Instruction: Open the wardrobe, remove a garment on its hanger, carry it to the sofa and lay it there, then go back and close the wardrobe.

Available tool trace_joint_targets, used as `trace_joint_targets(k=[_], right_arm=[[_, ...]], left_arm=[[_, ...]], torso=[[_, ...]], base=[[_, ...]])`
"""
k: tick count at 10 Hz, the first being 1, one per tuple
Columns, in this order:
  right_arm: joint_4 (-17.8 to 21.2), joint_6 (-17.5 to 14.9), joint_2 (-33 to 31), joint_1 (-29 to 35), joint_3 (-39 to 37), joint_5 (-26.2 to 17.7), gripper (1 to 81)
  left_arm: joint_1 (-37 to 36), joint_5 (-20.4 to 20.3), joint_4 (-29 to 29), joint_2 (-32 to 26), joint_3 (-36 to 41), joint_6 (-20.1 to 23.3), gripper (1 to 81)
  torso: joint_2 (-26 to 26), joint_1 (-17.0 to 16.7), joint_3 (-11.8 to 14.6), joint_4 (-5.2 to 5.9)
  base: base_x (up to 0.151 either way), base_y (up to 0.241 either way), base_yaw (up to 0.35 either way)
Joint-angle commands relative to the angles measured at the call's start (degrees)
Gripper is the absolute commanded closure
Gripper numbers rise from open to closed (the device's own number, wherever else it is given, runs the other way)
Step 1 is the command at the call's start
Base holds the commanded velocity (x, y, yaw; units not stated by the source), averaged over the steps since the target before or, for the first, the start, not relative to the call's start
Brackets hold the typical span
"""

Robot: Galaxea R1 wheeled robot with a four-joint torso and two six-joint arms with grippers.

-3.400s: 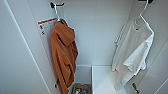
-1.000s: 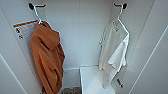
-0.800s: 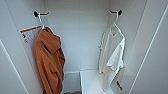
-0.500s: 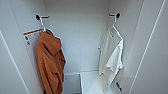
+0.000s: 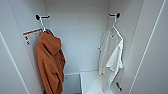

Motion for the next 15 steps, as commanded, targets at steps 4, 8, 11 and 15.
trace_joint_targets(k=[4, 8, 11, 15], right_arm=[[-0.24, 0.10, 0.27, 2.91, -0.25, -2.78, 1.0], [-0.24, 0.10, 0.36, 3.35, -0.42, -2.96, 1.0], [-0.24, 0.10, 0.36, 3.44, -0.43, -2.96, 1.0], [-0.24, 0.19, 0.27, 3.44, -0.69, -2.78, 1.0]], left_arm=[[-18.93, 10.76, -0.21, 0.67, 3.90, -3.01, 1.0], [-27.90, 14.63, -0.74, -2.92, 12.84, -6.54, 1.0], [-34.48, 16.12, -0.30, -6.01, 19.45, -10.75, 1.0], [-46.96, 23.06, -0.56, -2.75, 19.28, -14.53, 1.0]], torso=[[0.00, 0.05, -0.02, 0.00], [0.00, 0.05, -0.02, 0.00], [0.00, 0.06, -0.05, 0.00], [0.02, 0.08, -0.07, 0.00]], base=[[0.000, 0.000, 0.000], [0.000, 0.000, 0.000], [0.000, 0.000, 0.000], [0.000, 0.000, 0.000]])
